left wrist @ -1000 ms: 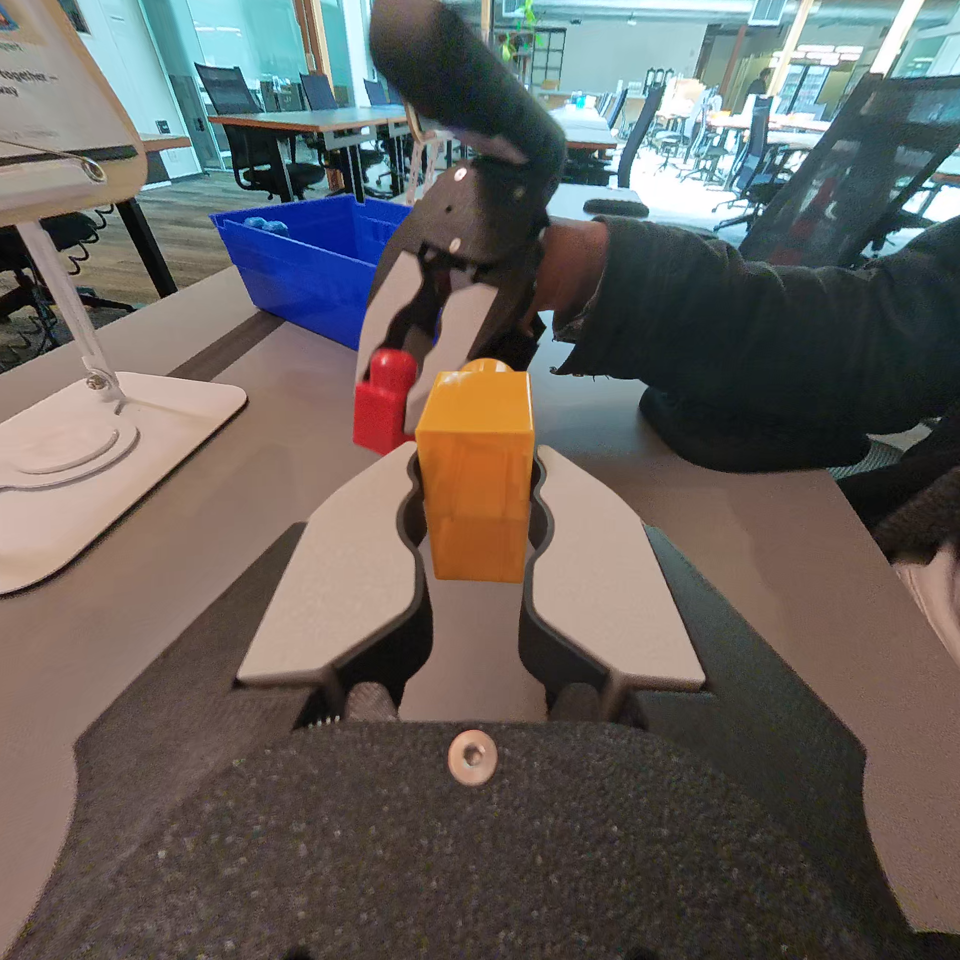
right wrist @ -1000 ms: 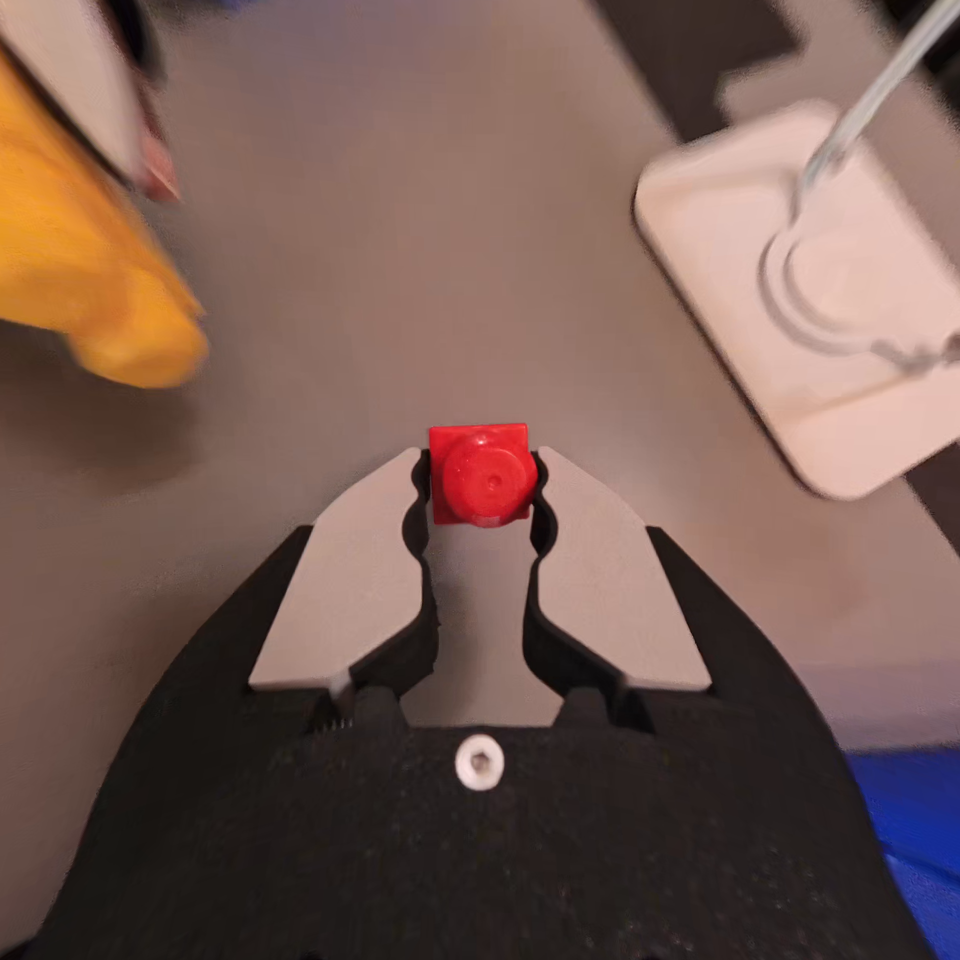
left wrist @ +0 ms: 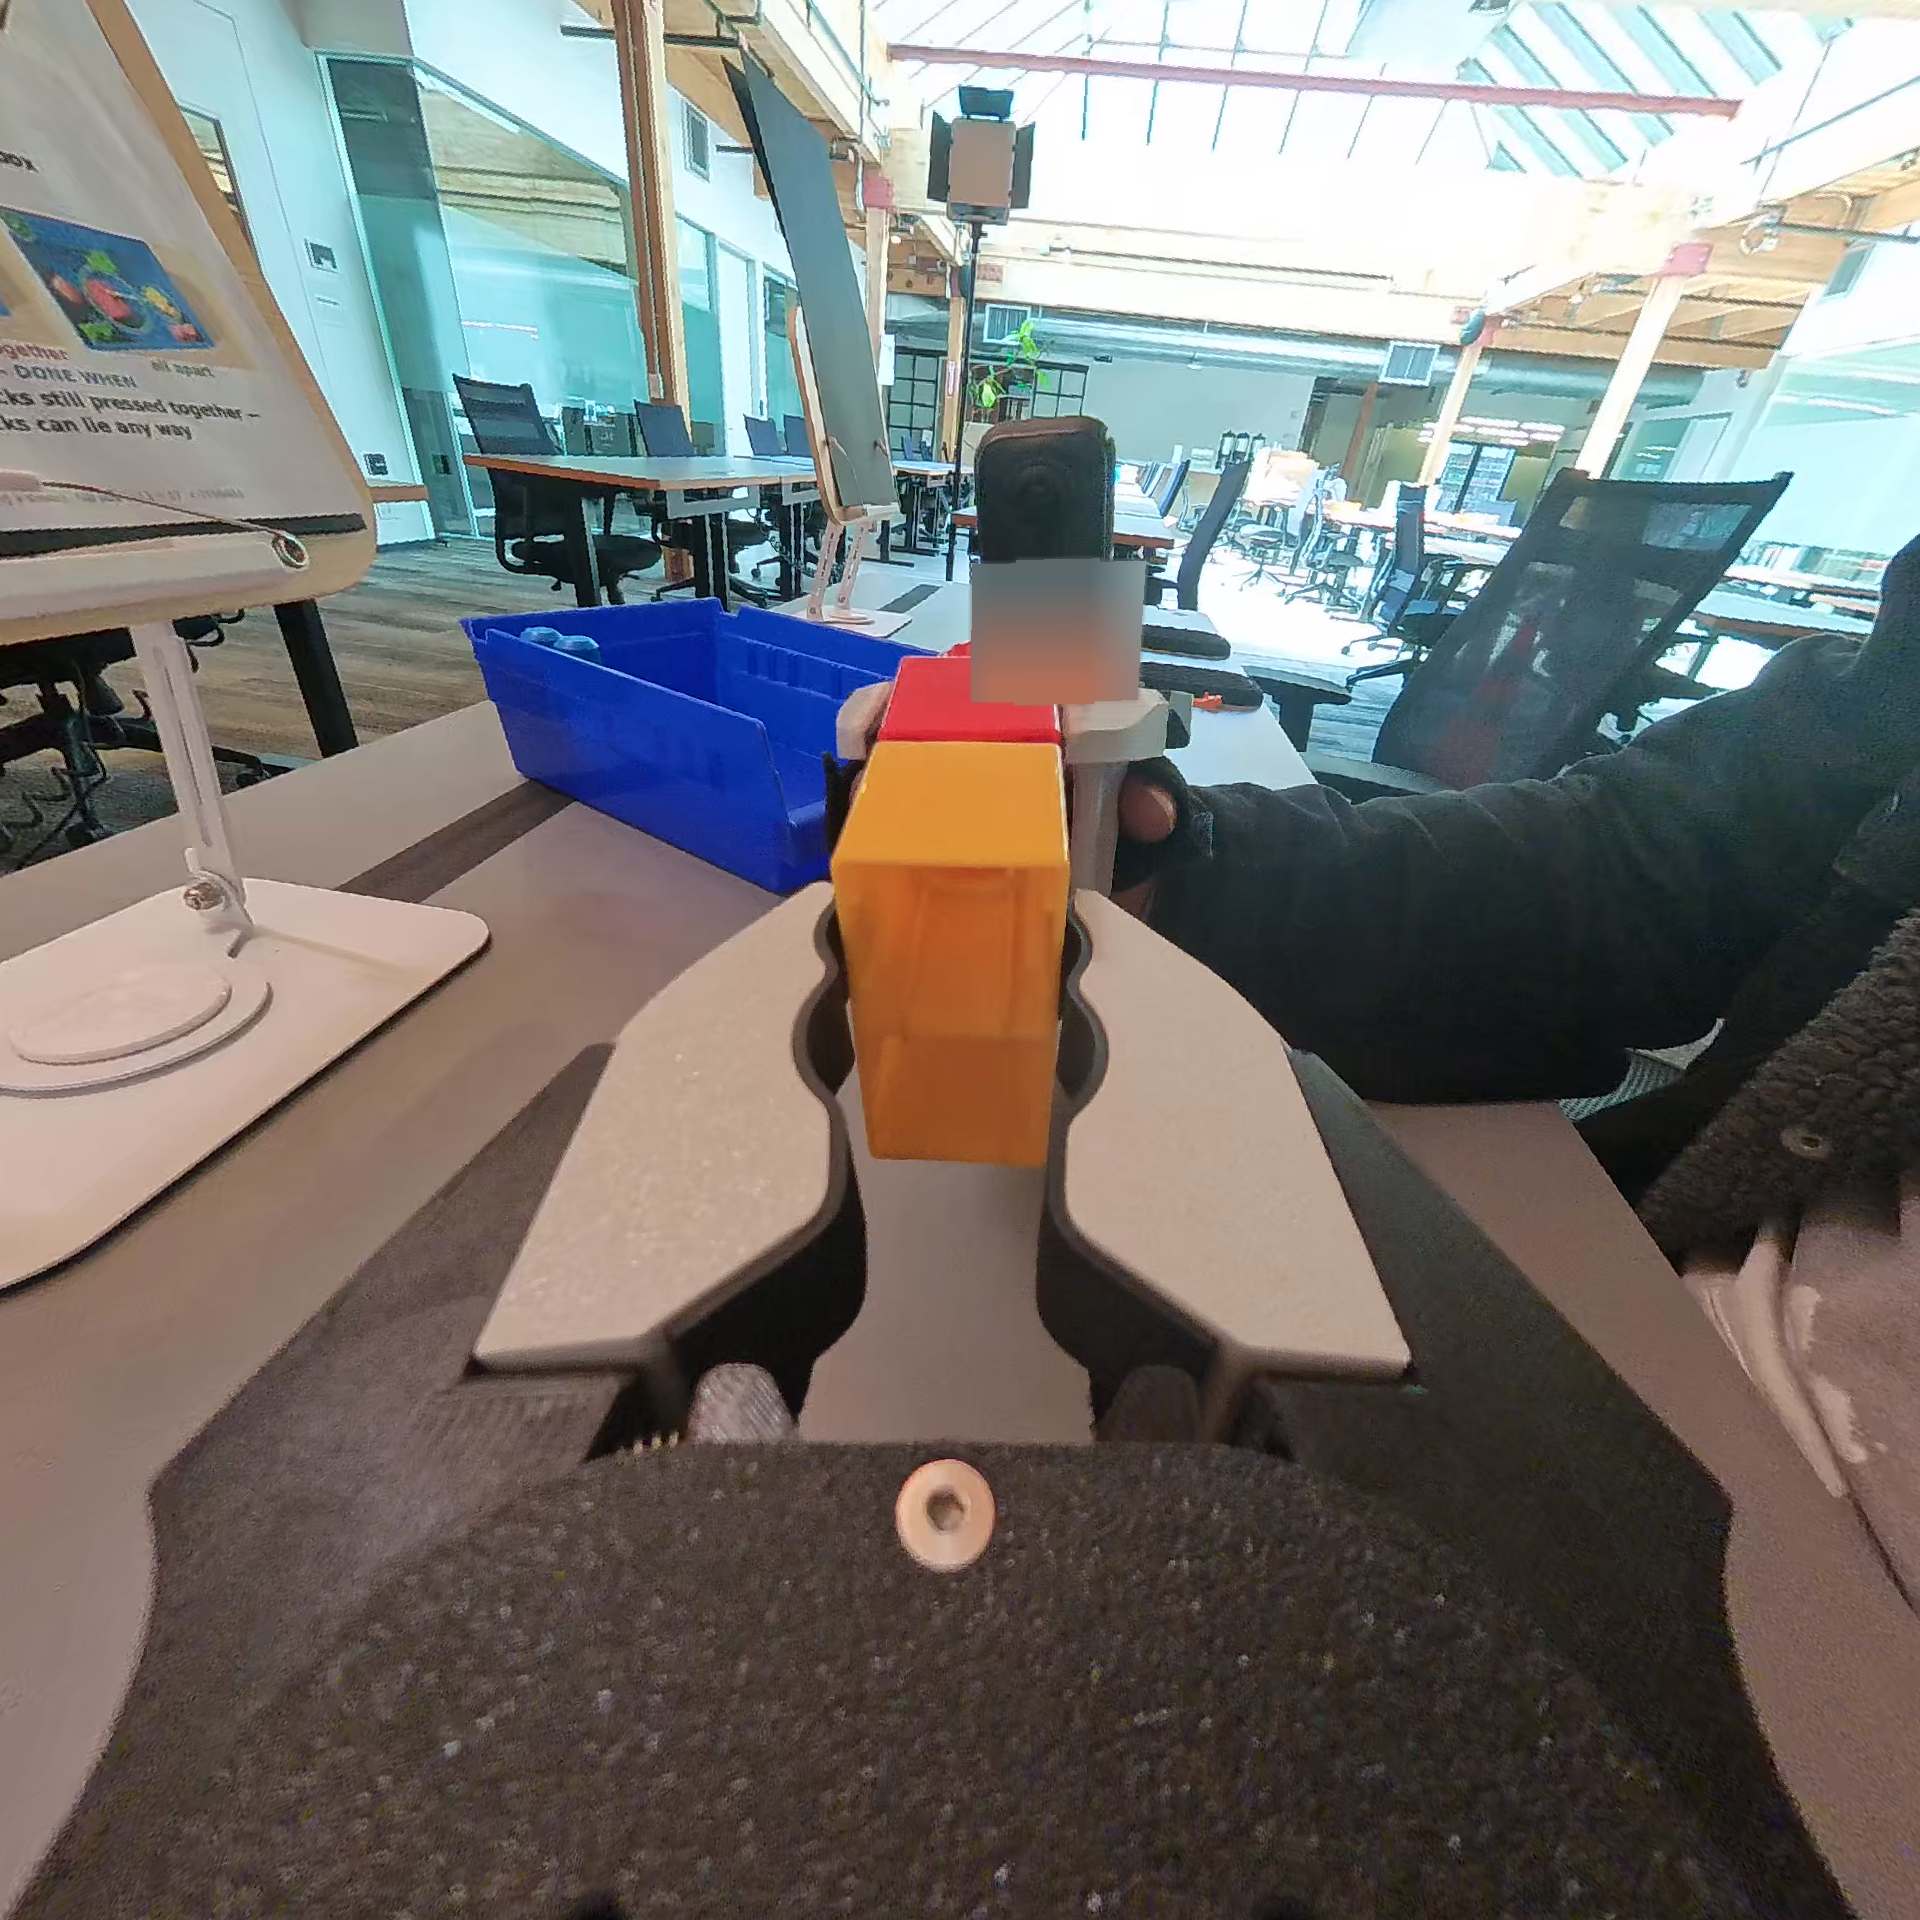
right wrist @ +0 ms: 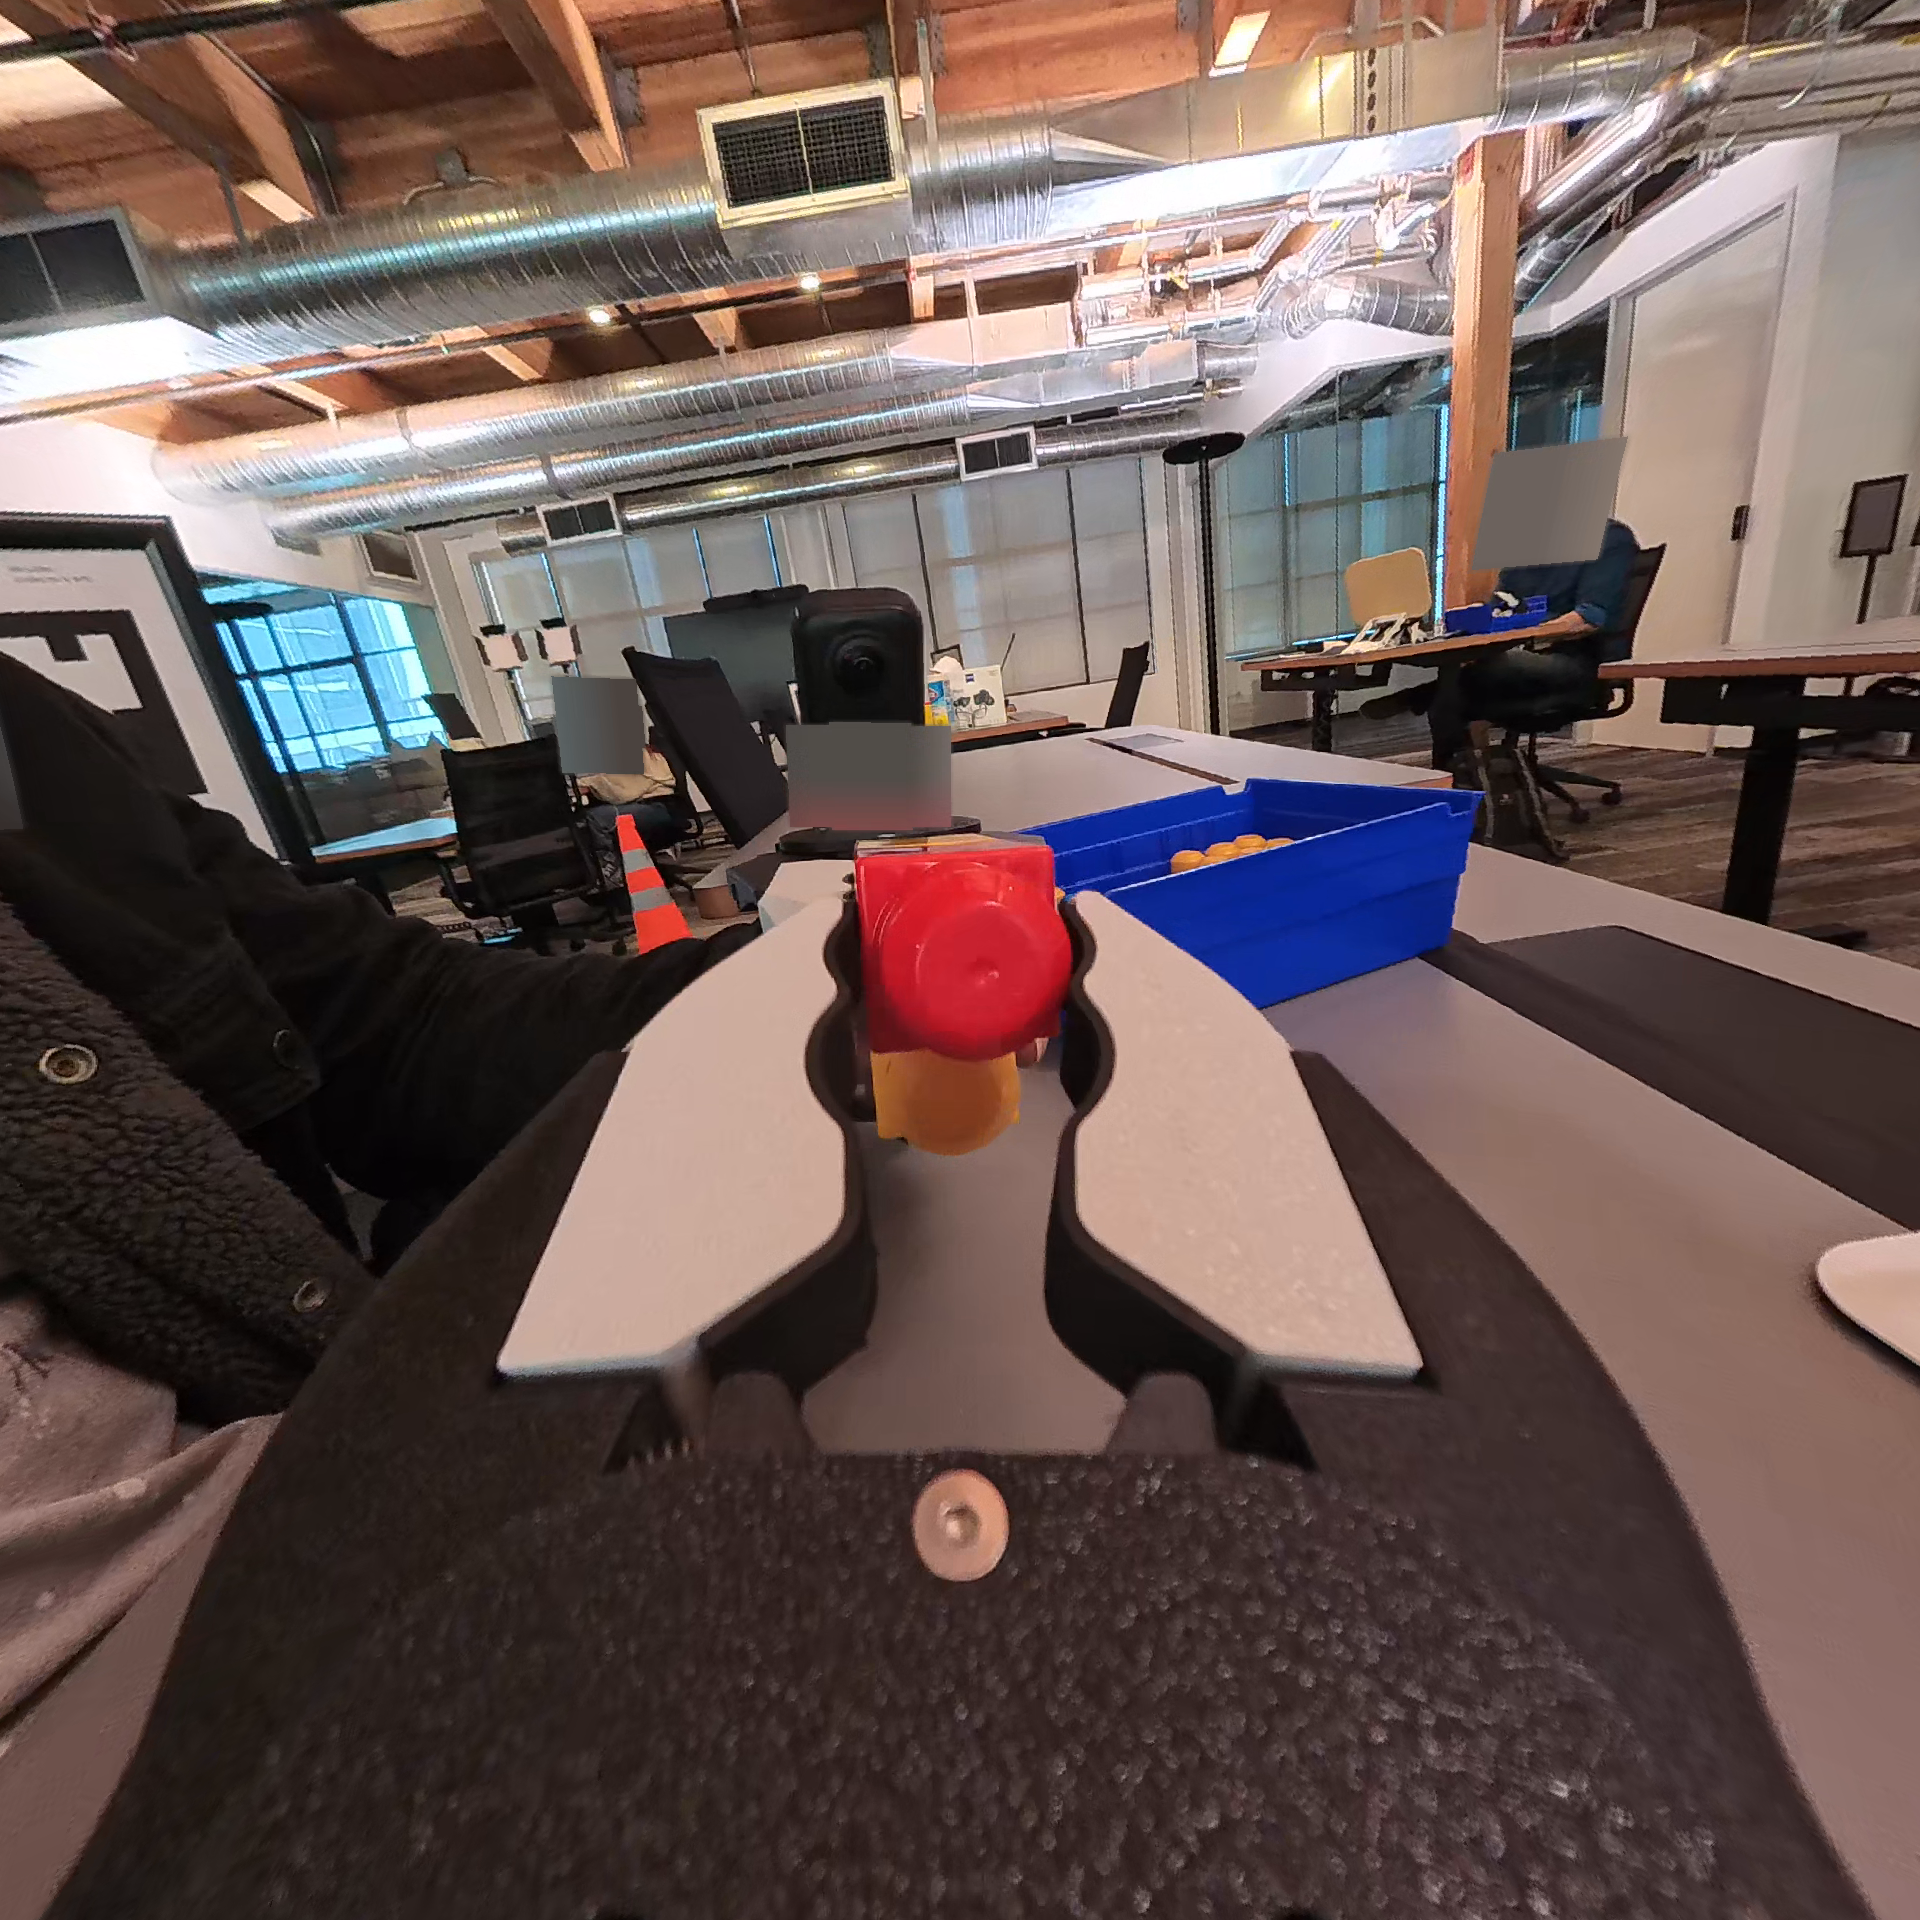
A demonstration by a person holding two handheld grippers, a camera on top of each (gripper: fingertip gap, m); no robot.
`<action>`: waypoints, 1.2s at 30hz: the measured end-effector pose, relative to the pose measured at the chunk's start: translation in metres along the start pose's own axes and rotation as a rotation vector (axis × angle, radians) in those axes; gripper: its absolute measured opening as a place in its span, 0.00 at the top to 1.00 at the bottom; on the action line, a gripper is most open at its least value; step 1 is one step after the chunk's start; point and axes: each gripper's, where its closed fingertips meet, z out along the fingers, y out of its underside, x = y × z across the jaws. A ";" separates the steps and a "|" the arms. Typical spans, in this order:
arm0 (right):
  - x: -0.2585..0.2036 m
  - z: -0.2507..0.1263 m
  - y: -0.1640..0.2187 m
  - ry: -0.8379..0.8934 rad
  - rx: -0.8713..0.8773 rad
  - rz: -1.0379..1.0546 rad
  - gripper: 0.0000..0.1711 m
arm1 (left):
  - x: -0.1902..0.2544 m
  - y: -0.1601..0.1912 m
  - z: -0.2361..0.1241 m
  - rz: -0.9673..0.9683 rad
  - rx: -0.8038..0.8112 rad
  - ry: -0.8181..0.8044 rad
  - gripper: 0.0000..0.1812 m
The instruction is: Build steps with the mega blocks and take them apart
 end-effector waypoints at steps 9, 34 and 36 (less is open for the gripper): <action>-0.002 0.001 0.009 -0.008 -0.047 -0.026 0.79 | 0.002 0.009 0.001 -0.018 -0.052 0.020 0.79; 0.002 -0.019 0.018 0.040 -0.319 -0.120 0.75 | -0.002 0.032 0.002 0.012 -0.145 0.022 0.79; 0.005 -0.027 0.017 0.058 -0.344 -0.129 0.74 | -0.004 0.031 0.000 0.008 -0.136 0.018 0.79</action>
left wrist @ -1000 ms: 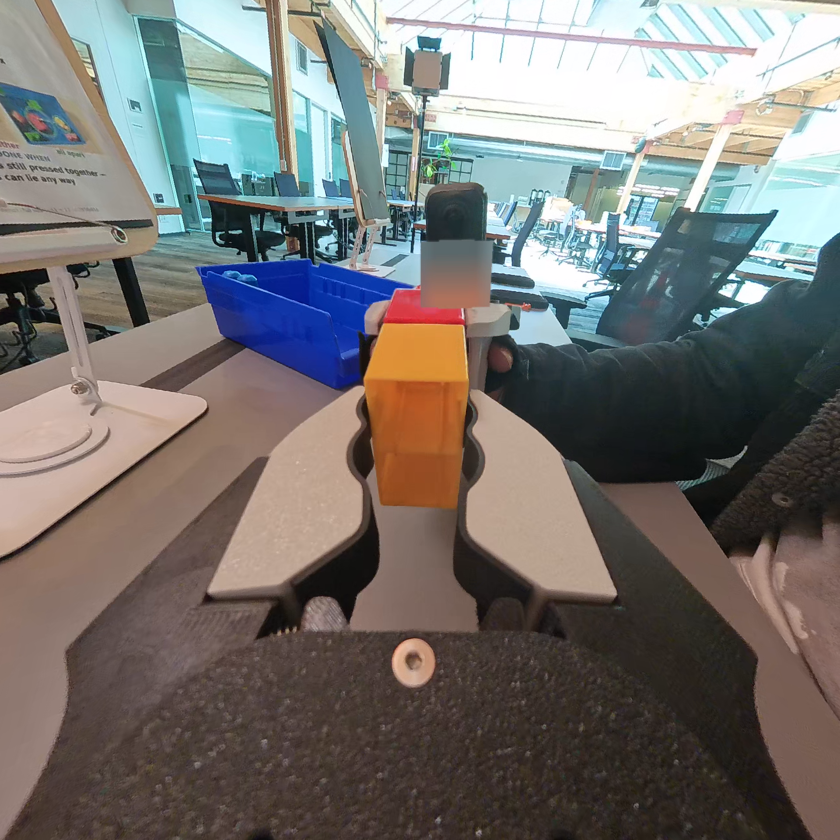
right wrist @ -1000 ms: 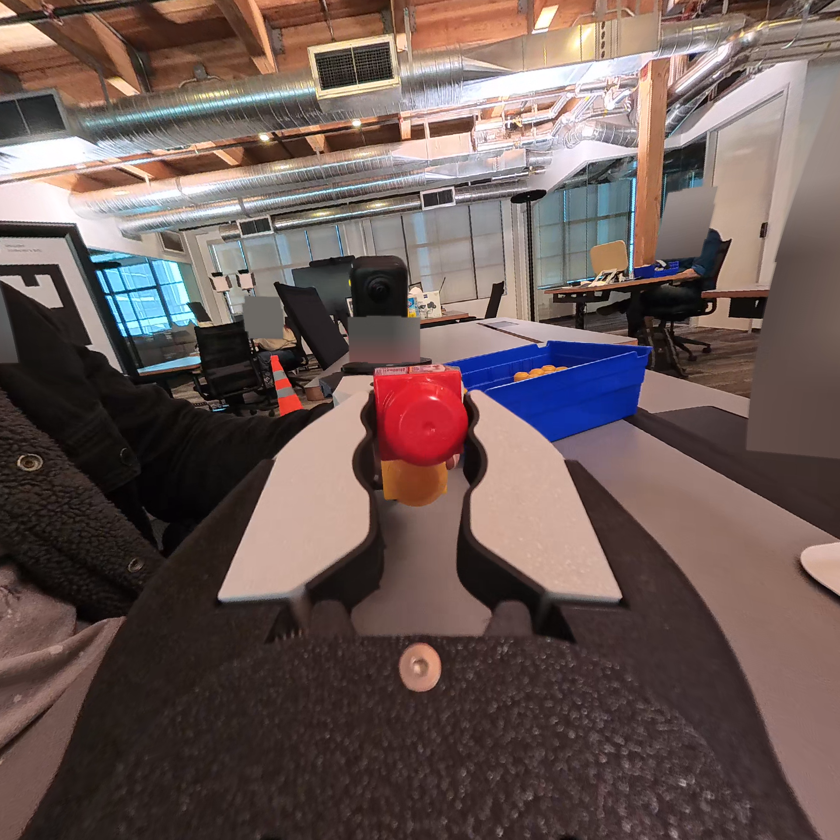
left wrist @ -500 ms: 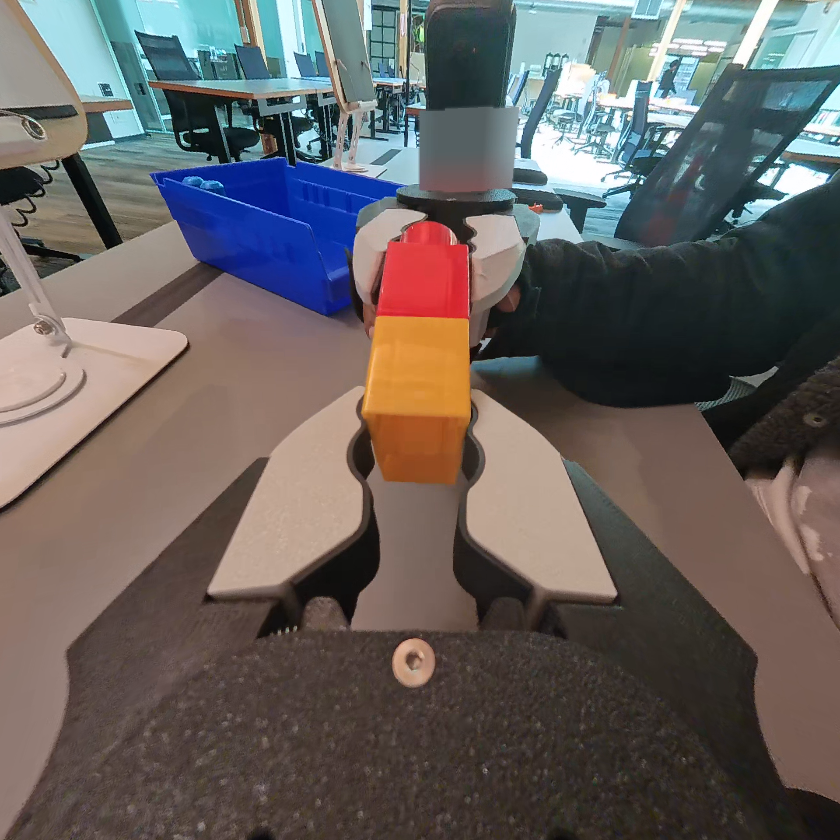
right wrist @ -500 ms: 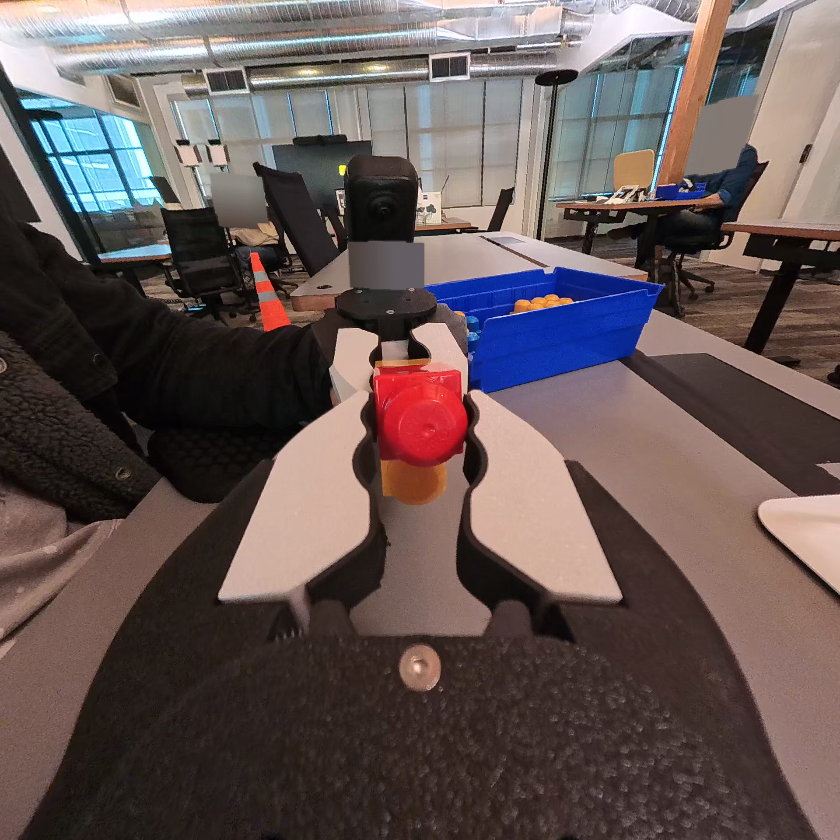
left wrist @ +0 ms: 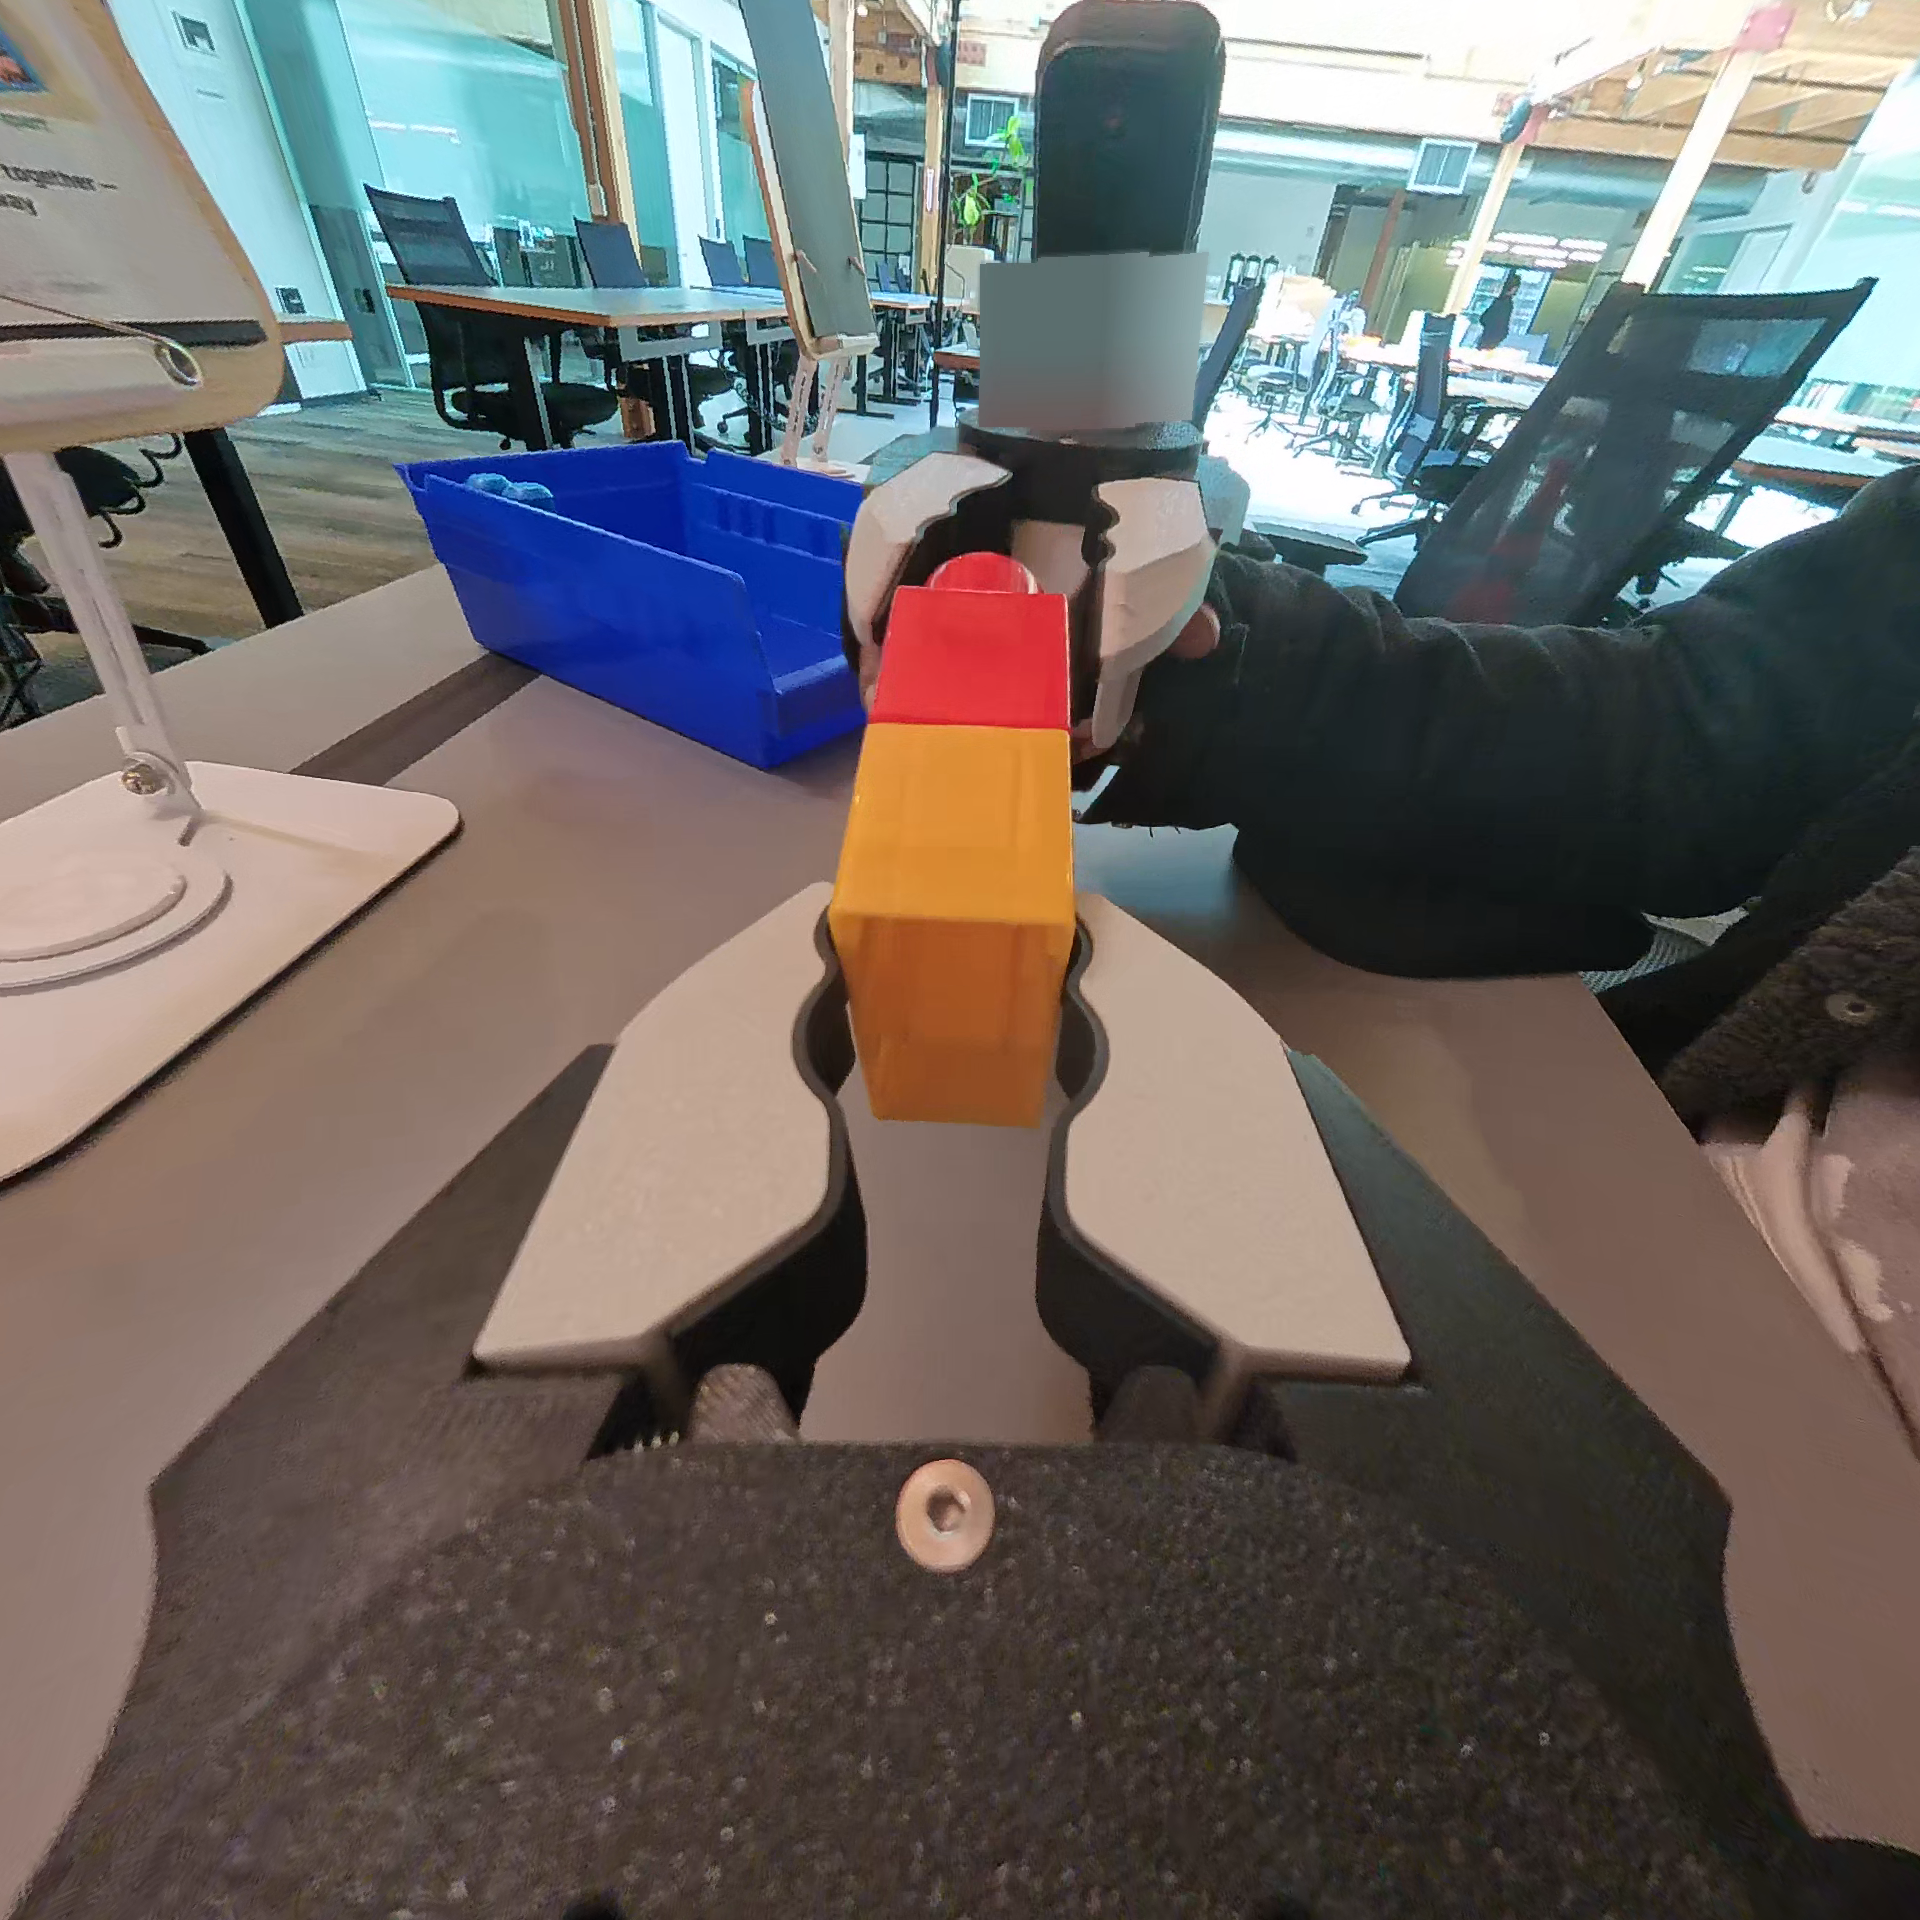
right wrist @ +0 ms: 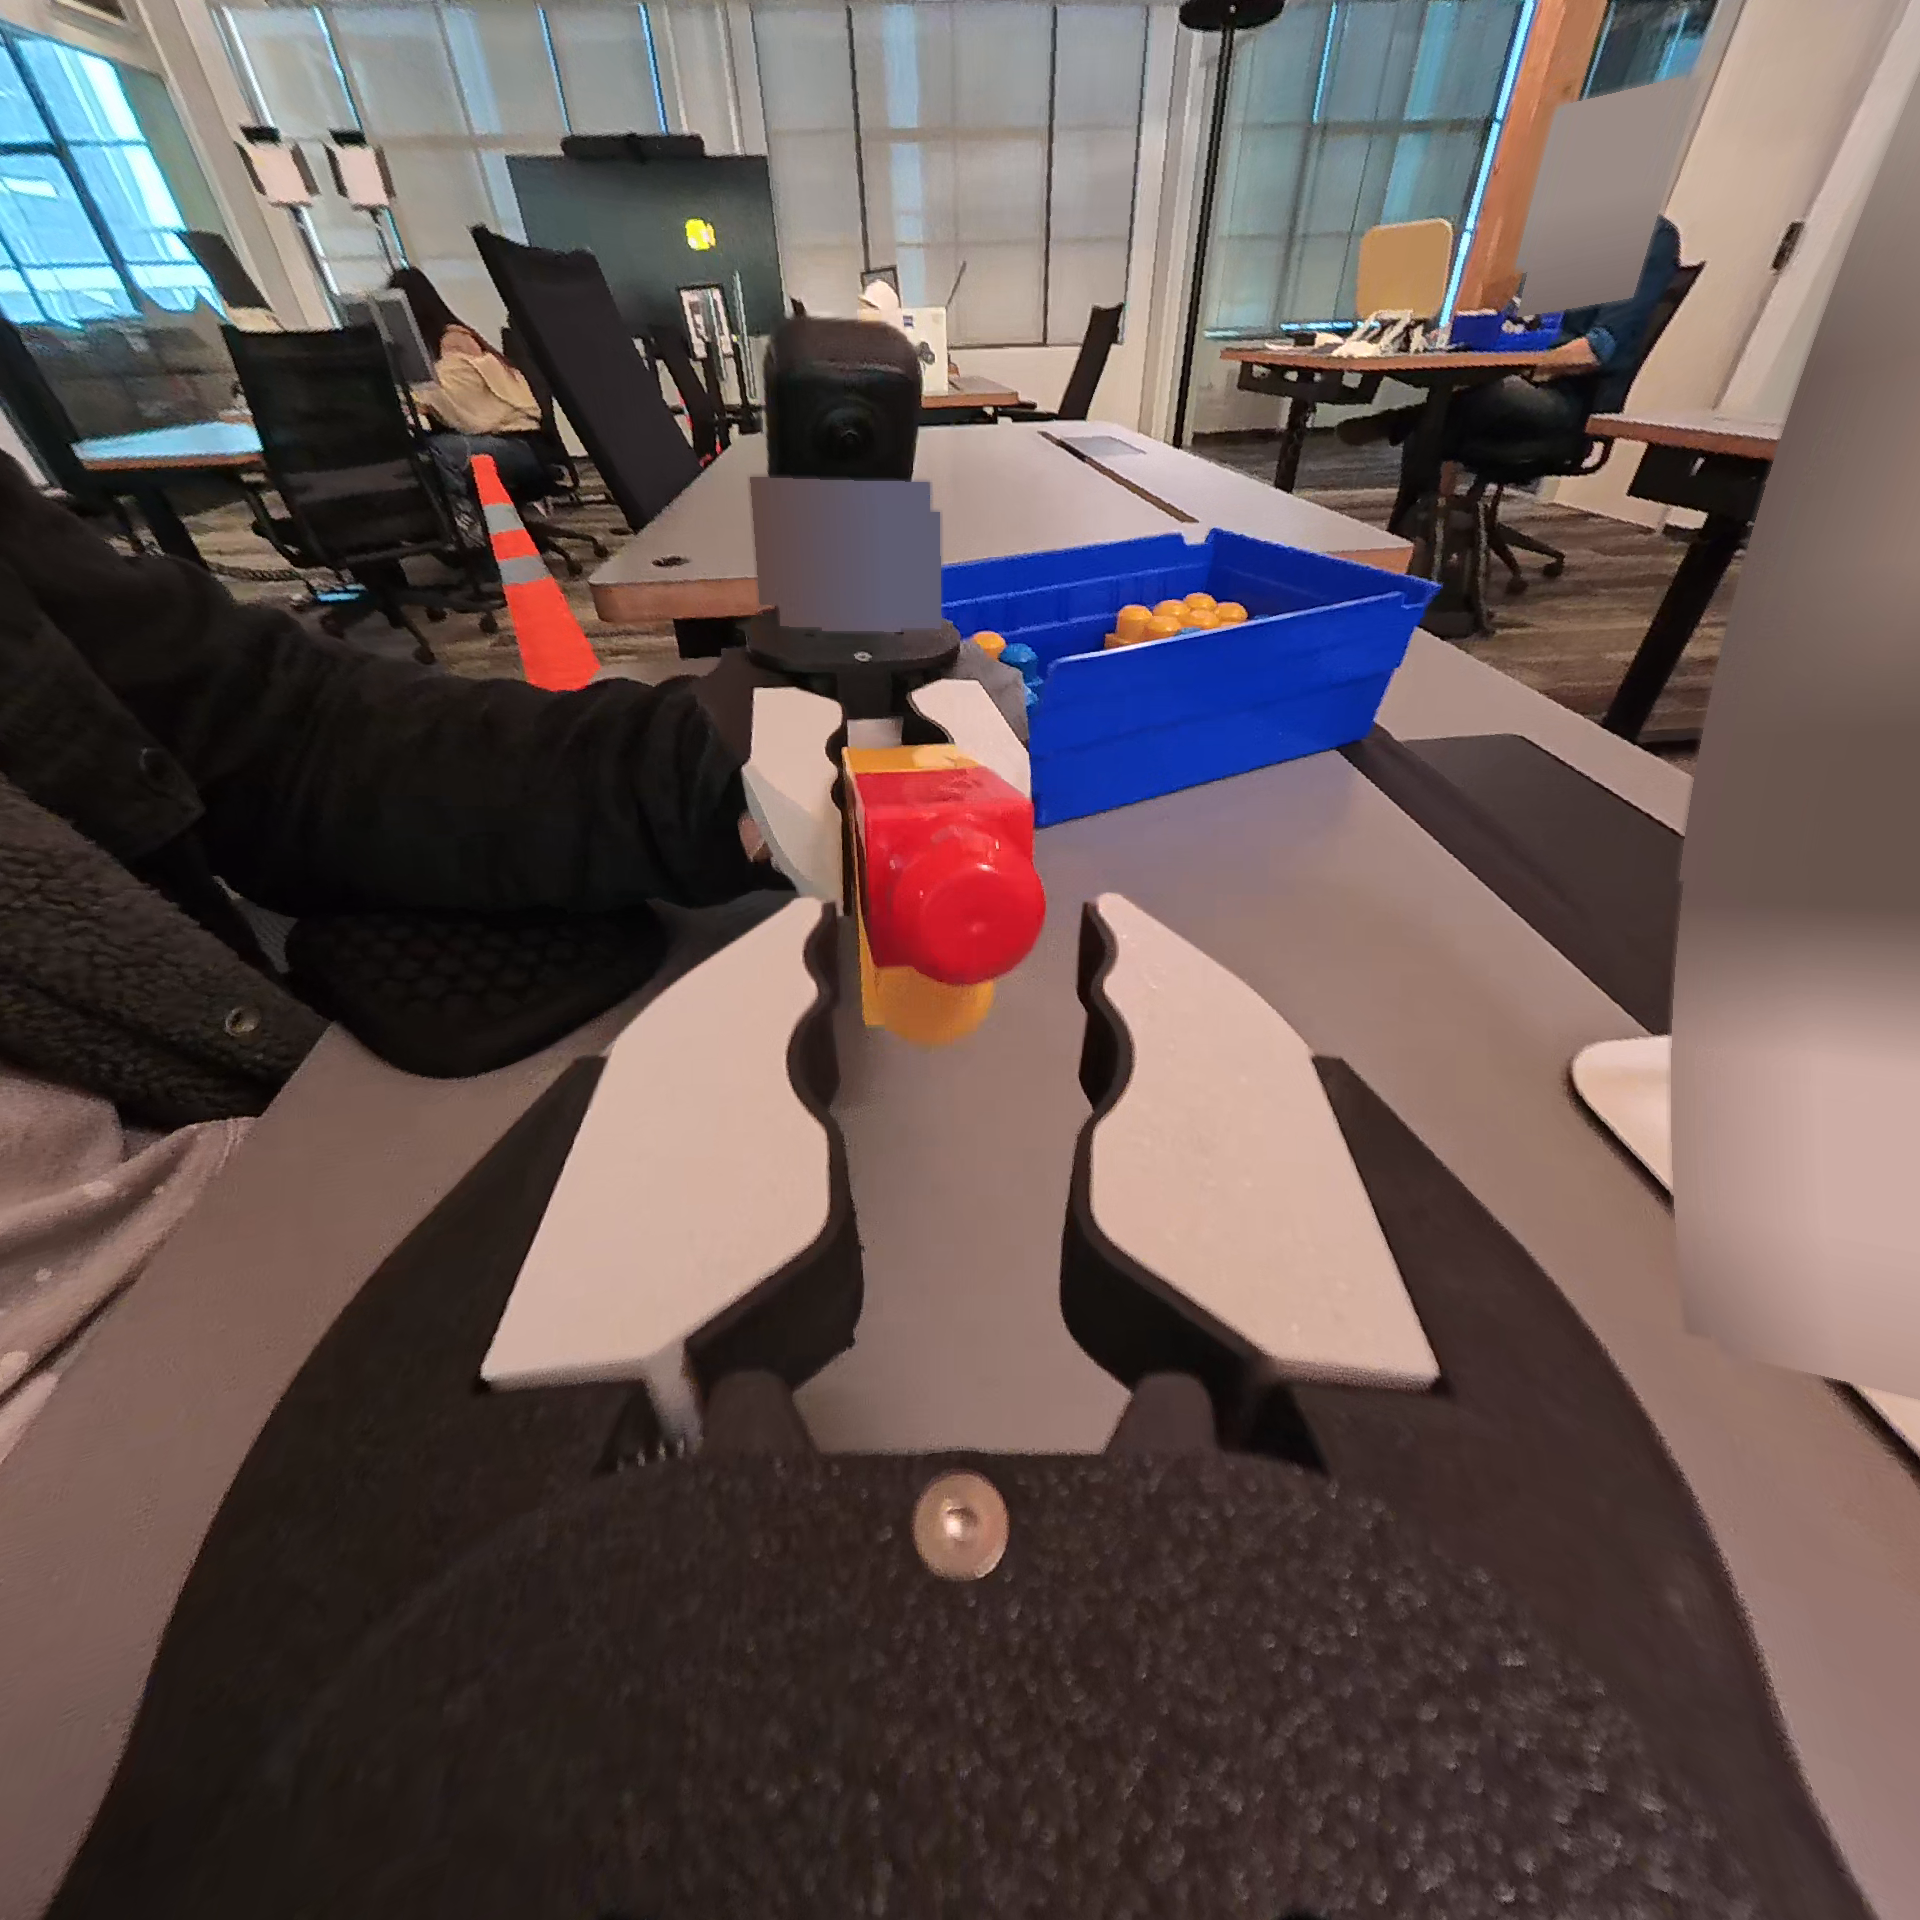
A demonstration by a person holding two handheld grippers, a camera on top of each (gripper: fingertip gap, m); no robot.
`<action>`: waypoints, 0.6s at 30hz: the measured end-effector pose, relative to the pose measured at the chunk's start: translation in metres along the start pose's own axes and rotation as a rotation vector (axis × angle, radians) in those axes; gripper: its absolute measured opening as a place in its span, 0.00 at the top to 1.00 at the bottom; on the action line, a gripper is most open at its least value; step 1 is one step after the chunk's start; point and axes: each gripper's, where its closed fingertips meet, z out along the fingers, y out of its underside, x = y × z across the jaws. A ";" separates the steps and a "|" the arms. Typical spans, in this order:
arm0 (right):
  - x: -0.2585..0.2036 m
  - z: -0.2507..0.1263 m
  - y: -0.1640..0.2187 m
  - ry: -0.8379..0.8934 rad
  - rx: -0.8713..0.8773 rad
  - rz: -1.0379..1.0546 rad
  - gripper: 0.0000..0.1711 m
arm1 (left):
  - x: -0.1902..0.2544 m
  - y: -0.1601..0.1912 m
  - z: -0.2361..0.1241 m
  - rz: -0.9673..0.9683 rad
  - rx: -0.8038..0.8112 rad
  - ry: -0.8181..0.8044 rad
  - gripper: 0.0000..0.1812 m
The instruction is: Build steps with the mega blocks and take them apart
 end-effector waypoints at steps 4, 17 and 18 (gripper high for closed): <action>0.002 -0.005 0.007 0.012 -0.054 -0.002 0.75 | 0.000 0.003 0.001 0.004 -0.013 0.004 0.79; -0.007 0.002 0.013 -0.030 -0.092 -0.009 0.83 | 0.005 0.010 0.004 0.013 -0.051 0.030 0.79; -0.007 0.002 0.013 -0.030 -0.096 -0.007 0.83 | 0.005 0.011 0.004 0.013 -0.052 0.031 0.79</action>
